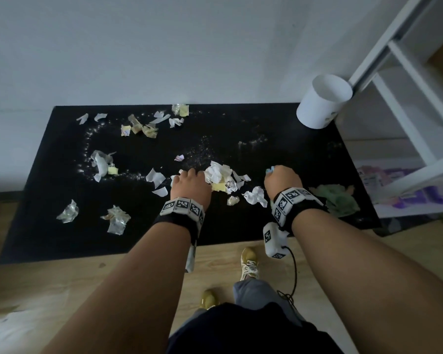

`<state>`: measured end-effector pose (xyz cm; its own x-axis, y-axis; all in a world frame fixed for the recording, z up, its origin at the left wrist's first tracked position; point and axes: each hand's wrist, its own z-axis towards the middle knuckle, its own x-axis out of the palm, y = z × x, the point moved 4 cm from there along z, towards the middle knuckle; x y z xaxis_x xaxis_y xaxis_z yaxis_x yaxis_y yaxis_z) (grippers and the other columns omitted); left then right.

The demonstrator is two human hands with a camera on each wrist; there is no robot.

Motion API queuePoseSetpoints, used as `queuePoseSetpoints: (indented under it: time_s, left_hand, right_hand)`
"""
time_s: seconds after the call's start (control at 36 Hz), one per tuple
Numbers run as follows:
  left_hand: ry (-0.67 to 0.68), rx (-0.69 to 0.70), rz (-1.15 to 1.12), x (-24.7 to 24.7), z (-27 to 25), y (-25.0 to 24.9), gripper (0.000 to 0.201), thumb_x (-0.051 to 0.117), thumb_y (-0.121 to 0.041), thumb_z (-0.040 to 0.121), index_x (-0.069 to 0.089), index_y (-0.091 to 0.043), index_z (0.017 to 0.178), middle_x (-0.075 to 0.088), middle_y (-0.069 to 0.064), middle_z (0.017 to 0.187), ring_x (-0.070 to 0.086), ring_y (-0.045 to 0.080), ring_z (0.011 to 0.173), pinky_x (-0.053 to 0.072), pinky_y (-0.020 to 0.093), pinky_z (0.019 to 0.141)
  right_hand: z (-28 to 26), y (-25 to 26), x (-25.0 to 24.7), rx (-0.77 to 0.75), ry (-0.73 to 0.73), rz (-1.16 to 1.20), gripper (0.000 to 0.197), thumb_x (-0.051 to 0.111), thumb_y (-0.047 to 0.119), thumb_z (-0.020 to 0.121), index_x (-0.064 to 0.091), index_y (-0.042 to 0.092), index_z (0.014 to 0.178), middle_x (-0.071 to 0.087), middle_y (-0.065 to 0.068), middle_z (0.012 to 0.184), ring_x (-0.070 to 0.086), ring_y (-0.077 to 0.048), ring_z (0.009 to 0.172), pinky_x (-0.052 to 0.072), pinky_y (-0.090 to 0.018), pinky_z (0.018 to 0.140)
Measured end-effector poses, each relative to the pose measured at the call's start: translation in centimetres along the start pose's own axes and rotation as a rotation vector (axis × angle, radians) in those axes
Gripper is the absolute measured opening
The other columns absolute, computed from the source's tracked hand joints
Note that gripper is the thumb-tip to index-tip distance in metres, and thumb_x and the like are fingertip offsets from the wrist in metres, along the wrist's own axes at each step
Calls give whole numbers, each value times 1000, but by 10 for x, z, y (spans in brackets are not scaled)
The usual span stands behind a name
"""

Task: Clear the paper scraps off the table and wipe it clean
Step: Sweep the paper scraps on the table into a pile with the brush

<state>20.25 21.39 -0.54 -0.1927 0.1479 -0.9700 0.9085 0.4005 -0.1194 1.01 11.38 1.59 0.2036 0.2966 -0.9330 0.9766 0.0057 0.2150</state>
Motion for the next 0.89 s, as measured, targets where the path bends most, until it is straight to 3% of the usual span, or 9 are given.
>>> queuePoseSetpoints:
  time_s: [0.08, 0.17, 0.28, 0.33, 0.42, 0.53, 0.75, 0.89]
  left_hand:
    - [-8, 3, 3, -1, -5, 5, 41, 36, -38, 100, 49, -16, 133, 51, 4, 132, 45, 23, 125, 33, 40, 109]
    - [-12, -2, 14, -3, -9, 12, 43, 35, -41, 101, 48, -15, 133, 50, 4, 134, 45, 24, 126, 34, 40, 109]
    - [-5, -20, 23, -9, -15, 24, 46, 37, -40, 100, 45, -14, 137, 46, 5, 140, 41, 23, 130, 30, 38, 110]
    - [10, -42, 22, -10, -17, 31, 45, 39, -39, 100, 45, -14, 137, 46, 5, 140, 40, 23, 131, 30, 38, 110]
    - [26, -84, 17, -10, -20, 40, 45, 40, -38, 99, 45, -15, 137, 47, 4, 138, 41, 23, 130, 31, 38, 110]
    - [8, -140, -6, -18, -23, 48, 42, 40, -37, 99, 47, -16, 135, 48, 4, 138, 41, 24, 130, 31, 39, 110]
    - [-22, -289, -17, -35, -40, 66, 50, 39, -39, 100, 37, -15, 145, 38, 5, 150, 33, 24, 139, 24, 40, 115]
    - [-68, -375, -14, -36, -64, 87, 45, 41, -39, 99, 45, -16, 137, 46, 3, 142, 40, 24, 132, 30, 41, 112]
  right_hand:
    - [-7, 18, 4, -47, 10, 51, 32, 39, 21, 100, 65, 3, 100, 68, -12, 99, 59, -25, 78, 37, -28, 64]
    - [-12, 37, 11, -102, 4, 64, 31, 41, 24, 100, 63, 5, 90, 61, -8, 83, 53, -20, 70, 36, -27, 58]
    - [-18, 52, 14, -153, -21, 97, 36, 41, 20, 97, 41, 13, 61, 44, 1, 62, 46, -18, 59, 26, -26, 46]
    - [-19, 56, 10, -163, -39, 122, 35, 40, 21, 97, 44, 11, 65, 44, 2, 62, 47, -21, 64, 26, -27, 47]
    - [-19, 59, -6, -173, -119, 123, 33, 37, 29, 101, 61, 9, 93, 58, -3, 80, 51, -20, 73, 36, -29, 61]
    - [-14, 68, -28, -244, -189, 147, 32, 37, 28, 101, 63, 12, 107, 66, -7, 96, 59, -22, 82, 37, -30, 66]
    - [-22, 119, -36, -471, -120, 231, 31, 41, 25, 99, 66, 7, 97, 66, -9, 84, 60, -24, 75, 47, -35, 68]
    - [-36, 154, -20, -567, -43, 261, 26, 46, 25, 97, 64, 8, 91, 64, -6, 79, 62, -22, 74, 54, -38, 73]
